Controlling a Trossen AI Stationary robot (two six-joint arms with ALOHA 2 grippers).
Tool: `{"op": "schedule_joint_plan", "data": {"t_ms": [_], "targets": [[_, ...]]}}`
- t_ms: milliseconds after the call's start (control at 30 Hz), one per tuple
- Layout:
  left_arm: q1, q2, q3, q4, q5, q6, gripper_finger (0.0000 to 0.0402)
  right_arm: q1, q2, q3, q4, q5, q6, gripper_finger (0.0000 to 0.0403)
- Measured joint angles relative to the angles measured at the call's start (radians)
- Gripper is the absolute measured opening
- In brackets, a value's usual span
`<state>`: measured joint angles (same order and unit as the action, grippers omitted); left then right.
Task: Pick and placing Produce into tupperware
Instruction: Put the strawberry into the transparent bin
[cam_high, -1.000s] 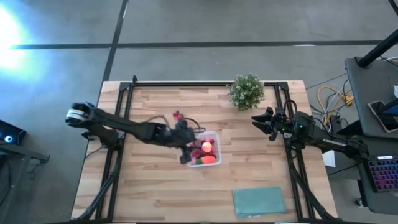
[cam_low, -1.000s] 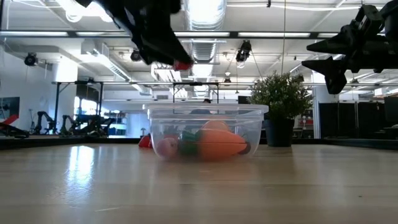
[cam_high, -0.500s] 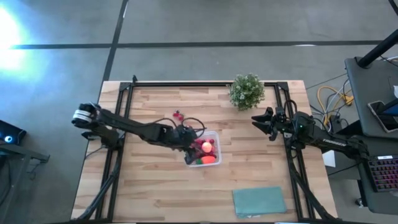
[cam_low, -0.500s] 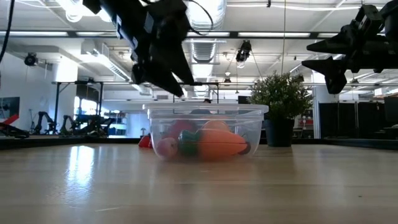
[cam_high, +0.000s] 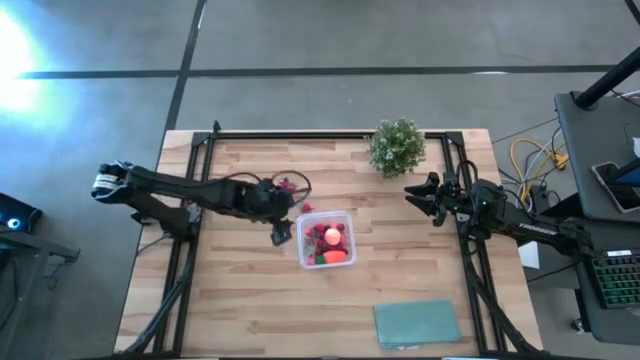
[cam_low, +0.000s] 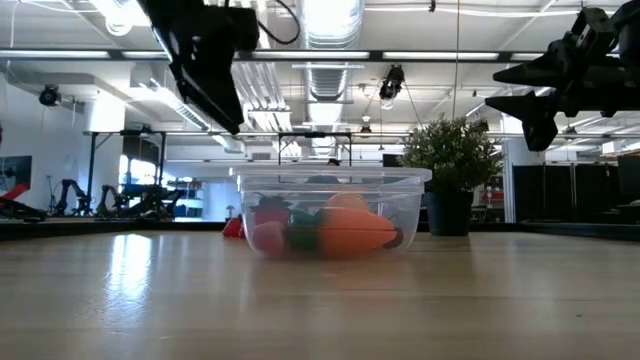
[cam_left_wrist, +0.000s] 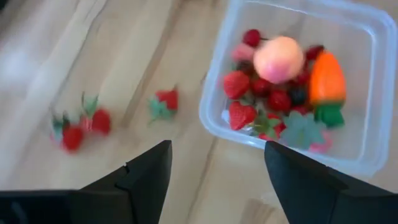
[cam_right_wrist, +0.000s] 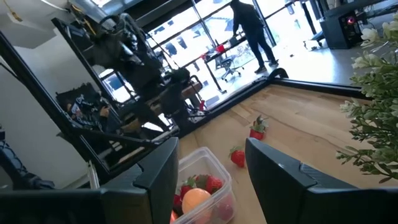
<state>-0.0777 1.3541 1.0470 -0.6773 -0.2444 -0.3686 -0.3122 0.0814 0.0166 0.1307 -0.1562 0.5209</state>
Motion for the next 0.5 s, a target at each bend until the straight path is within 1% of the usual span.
{"op": "schedule_joint_plan", "data": {"t_ms": [67, 133, 200, 300, 400, 433, 500], "targets": [[0.039, -0.002, -0.006, -0.017, 0.009, -0.132, 0.0240, 0.000, 0.001, 0.000, 0.001, 0.000, 0.000, 0.0178], [0.085, 0.001, -0.008, -0.033, 0.029, -0.299, 0.0239, 0.000, 0.000, 0.000, 0.000, 0.000, 0.000, 0.0178], [0.123, 0.001, -0.012, -0.038, 0.066, -0.402, 0.0239, 0.000, 0.000, 0.000, 0.000, 0.000, 0.000, 0.0178], [0.142, 0.001, -0.020, -0.032, 0.119, -0.414, 0.0239, 0.000, 0.000, 0.000, 0.000, 0.000, 0.000, 0.0178], [0.142, -0.001, -0.019, -0.034, 0.132, -0.380, 0.0239, 0.000, 0.000, 0.000, 0.000, 0.000, 0.000, 0.0178], [0.143, -0.001, -0.016, -0.034, 0.135, -0.347, 0.0239, 0.000, 0.000, 0.000, 0.000, 0.000, 0.000, 0.0178], [0.144, -0.001, -0.011, -0.034, 0.144, -0.232, 0.0239, 0.000, 0.000, 0.000, 0.000, 0.000, 0.000, 0.0178]]}}
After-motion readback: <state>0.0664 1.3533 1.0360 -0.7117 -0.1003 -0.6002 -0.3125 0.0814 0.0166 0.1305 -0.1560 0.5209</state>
